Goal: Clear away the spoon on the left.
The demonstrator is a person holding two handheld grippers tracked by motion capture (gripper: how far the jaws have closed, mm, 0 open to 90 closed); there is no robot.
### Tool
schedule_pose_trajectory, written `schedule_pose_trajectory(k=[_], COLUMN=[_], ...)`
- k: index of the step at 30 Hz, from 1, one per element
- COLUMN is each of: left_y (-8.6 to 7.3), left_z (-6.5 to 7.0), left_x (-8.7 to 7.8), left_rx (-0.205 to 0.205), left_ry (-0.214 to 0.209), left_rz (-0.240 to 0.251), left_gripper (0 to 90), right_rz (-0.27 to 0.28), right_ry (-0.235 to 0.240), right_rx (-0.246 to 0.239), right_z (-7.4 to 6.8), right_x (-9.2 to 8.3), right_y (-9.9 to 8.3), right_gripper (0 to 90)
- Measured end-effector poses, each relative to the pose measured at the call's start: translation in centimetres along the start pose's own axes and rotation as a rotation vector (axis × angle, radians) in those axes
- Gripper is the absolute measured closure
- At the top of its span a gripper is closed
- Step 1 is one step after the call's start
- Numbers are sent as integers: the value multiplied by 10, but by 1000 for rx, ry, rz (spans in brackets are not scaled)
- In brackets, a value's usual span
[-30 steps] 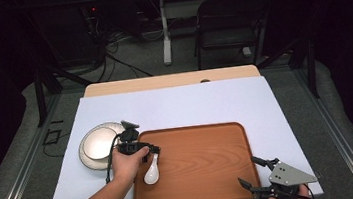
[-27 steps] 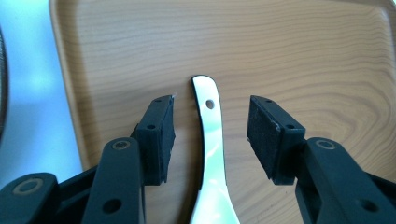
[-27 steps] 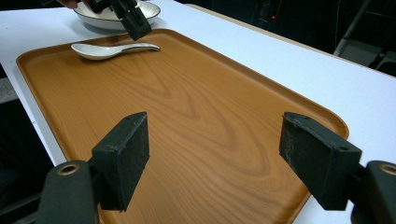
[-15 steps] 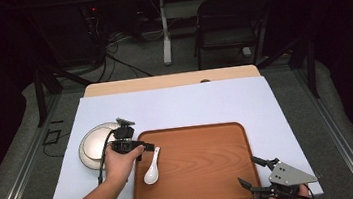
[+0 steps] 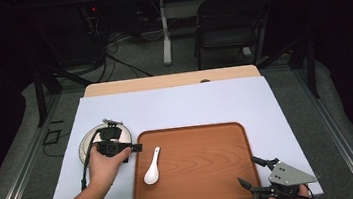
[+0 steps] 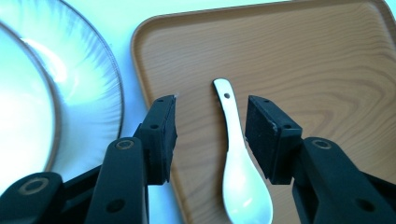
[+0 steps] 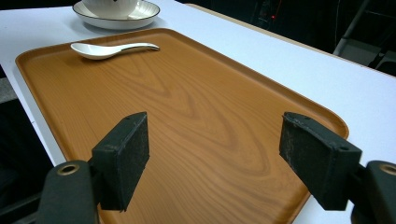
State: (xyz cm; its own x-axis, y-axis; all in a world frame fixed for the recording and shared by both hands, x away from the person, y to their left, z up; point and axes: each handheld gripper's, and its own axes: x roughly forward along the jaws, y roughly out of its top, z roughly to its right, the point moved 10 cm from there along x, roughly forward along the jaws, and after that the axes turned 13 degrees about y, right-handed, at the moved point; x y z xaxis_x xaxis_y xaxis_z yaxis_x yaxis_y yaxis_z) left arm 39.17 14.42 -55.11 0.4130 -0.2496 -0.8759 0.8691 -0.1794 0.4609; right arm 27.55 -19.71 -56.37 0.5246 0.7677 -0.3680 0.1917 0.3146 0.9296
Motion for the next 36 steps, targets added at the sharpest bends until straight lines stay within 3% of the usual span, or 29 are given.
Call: schedule_pose_trajectory(k=[10, 23, 32, 36], left_y=[-12, -38, -59, -71], left_z=[-22, -39, -52, -57], left_x=[-17, -32, -29, -23], left_rx=[-35, -12, -35, -10], left_ry=[-8, 25, 42, 77], left_rz=[19, 95, 127, 130], left_gripper=[532, 499, 418, 427], right_rz=[0, -1, -2, -3], right_ry=[-1, -2, -2, -2], right_rx=[1, 3, 5, 5], right_z=[0, 0, 0, 0], right_x=[0, 0, 0, 0], right_y=[0, 0, 0, 0], right_gripper=[239, 239, 239, 239])
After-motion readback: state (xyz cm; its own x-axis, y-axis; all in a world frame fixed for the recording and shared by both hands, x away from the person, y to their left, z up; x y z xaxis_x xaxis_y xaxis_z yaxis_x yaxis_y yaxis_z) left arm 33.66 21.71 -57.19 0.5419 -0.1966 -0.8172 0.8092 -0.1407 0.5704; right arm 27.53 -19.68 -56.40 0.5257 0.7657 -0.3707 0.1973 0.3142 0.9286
